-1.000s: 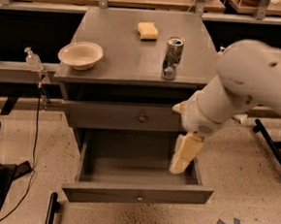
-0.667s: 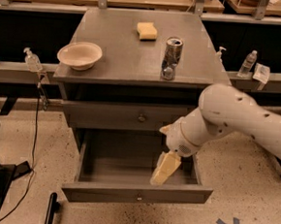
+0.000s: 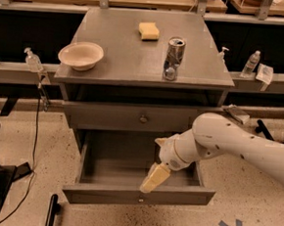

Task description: Close middle drawer

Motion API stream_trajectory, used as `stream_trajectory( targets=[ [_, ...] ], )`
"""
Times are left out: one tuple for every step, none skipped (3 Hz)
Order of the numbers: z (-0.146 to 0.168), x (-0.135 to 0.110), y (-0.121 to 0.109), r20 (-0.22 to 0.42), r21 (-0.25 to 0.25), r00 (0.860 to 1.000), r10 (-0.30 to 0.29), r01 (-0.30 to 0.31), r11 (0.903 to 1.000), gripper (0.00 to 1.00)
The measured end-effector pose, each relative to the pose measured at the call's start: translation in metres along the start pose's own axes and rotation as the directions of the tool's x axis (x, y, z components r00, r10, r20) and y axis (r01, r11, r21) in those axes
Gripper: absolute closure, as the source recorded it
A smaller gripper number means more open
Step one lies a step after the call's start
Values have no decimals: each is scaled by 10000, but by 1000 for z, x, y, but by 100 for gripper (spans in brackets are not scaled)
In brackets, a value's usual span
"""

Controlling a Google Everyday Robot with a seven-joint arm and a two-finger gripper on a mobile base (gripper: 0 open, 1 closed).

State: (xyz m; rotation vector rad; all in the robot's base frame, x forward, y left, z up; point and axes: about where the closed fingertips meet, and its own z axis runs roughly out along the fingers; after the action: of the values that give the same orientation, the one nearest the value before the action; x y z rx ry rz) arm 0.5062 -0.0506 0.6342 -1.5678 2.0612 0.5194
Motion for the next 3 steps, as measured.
stream_trajectory(
  targets=[
    [0, 0, 0, 0, -1, 10000, 0, 0, 10000, 0],
    [6, 11, -6, -351, 343, 9994, 41, -29, 9994, 0],
    [25, 49, -23, -848, 982, 9961, 252, -168, 9950, 0]
  ],
)
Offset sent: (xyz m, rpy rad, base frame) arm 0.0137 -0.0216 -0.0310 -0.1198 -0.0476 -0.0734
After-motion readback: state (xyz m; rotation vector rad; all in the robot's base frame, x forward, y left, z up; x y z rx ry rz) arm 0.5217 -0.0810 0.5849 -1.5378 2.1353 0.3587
